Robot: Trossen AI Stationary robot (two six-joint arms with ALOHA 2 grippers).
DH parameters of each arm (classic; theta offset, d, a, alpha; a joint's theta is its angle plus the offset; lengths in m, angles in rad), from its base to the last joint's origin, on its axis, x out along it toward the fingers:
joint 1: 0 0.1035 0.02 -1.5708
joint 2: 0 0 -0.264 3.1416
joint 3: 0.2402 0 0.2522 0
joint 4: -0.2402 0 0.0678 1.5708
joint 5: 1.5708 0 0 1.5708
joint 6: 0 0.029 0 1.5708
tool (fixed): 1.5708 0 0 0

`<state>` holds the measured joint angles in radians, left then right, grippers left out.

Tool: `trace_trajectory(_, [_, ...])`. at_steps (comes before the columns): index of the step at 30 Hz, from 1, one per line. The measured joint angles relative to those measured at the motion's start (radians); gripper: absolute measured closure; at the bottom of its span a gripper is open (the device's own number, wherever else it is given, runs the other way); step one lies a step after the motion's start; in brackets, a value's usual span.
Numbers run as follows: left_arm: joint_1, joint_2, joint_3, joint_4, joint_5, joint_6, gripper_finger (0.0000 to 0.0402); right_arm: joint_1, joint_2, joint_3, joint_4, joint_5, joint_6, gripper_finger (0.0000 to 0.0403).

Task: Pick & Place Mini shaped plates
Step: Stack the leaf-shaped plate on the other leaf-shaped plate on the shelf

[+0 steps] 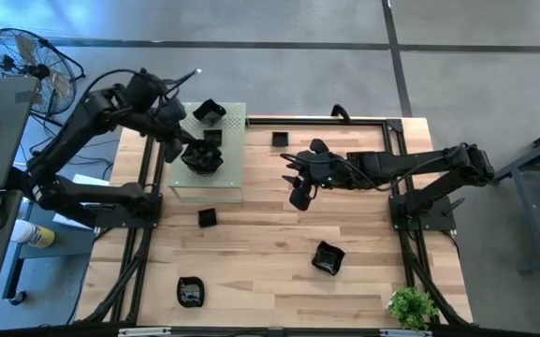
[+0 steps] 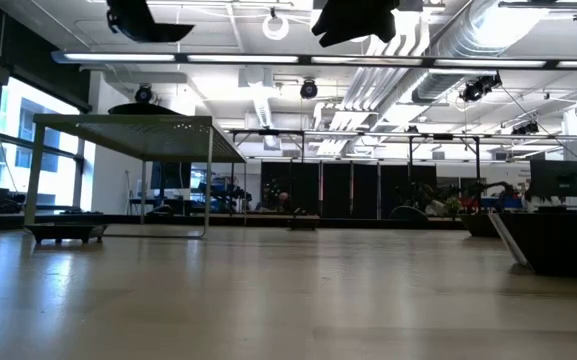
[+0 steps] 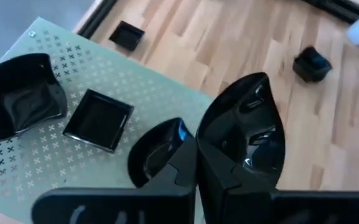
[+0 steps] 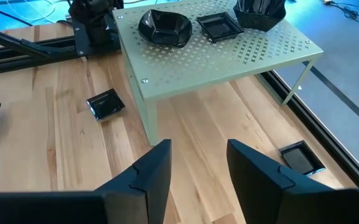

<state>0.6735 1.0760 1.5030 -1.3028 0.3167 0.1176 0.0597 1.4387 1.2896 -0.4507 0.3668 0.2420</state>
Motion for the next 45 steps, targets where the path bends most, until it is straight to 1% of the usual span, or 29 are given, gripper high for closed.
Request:
trace_trajectory(4, [0.090, 0.037, -0.031, -0.006, 0.053, 0.098, 0.0401, 0.000, 0.000, 0.000, 0.000, -0.004, 0.001, 0.0253])
trace_trajectory(9, [0.173, 0.074, -0.093, -0.003, 0.147, 0.200, 0.0401, 0.000, 0.000, 0.000, 0.000, -0.007, 0.002, 0.0254])
trace_trajectory(18, [0.249, 0.095, -0.210, 0.035, 0.163, 0.274, 0.0401, 0.000, 0.000, 0.000, 0.007, -0.007, 0.003, 0.0254])
trace_trajectory(24, [0.264, 0.095, -0.263, 0.059, 0.175, 0.271, 0.0401, 0.000, 0.000, 0.000, 0.007, -0.007, 0.003, 0.0254])
trace_trajectory(31, [0.262, 0.095, -0.271, 0.083, 0.172, 0.237, 0.0398, 0.000, 0.000, 0.000, 0.007, -0.007, 0.003, 0.0252])
trace_trajectory(34, [0.262, 0.095, -0.271, 0.083, 0.172, 0.226, 0.0384, 0.000, 0.000, 0.000, 0.007, -0.007, 0.003, 0.0253])
trace_trajectory(40, [0.262, 0.095, -0.271, 0.083, 0.172, 0.222, 0.0342, 0.000, 0.000, 0.000, 0.007, -0.007, 0.001, 0.0253])
trace_trajectory(45, [0.262, 0.093, -0.249, 0.070, 0.172, 0.221, 0.0331, 0.000, 0.000, 0.000, 0.007, -0.007, -0.007, 0.0252])
